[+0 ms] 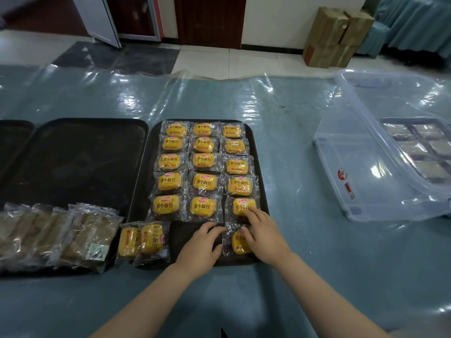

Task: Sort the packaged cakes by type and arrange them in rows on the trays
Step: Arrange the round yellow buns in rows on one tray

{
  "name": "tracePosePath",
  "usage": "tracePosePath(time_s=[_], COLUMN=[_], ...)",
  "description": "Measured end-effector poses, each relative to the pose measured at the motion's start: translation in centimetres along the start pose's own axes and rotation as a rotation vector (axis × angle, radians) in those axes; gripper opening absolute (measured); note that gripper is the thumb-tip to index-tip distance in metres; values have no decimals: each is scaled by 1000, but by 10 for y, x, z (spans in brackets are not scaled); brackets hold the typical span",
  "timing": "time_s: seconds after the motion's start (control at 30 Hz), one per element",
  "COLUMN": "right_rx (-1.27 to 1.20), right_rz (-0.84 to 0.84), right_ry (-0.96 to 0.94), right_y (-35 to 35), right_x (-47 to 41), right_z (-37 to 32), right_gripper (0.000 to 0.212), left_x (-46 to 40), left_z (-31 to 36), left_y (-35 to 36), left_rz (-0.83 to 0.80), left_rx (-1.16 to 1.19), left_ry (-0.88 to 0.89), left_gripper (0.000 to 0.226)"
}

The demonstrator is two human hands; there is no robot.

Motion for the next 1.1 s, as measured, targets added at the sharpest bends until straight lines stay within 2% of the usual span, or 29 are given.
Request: tracePosePath(time_s=[0.13, 0.4, 0.57, 0.67, 0.77, 1.1], right_rx=[20, -41, -188, -271, -326, -309], right_rz=[62, -6, -97, -187, -241, -263], right_ry=[-40, -103, -67, -37, 17, 135], right_y=[9, 34, 54, 69, 83, 110], right_x=[3, 1, -4, -8, -13, -25], right_z=[-17, -70, -105, -120, -131, -153], right_gripper=[46, 40, 38, 37, 36, 38], left_x=[9, 32, 46, 53, 57, 60], left_z=[-14, -54, -87, -107, -121, -143], left_y=[-18, -56, -76, -83, -87, -90], left_rz=[64, 232, 295, 268, 232, 154], left_rx=[-14, -90, -150, -185, -185, -197], left_ry=[16, -23, -100, -158, -190, -193], left_gripper=[41, 29, 37, 50, 54, 55])
Point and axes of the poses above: each hand's wrist, its own x-axis away from the middle knuckle, its own y-axis out of the palm, z = x × y, the point moved 2 cm from there along -x, towards the middle knuckle, and after that the axes turned 7 degrees about -z, right-handed, at the moved point
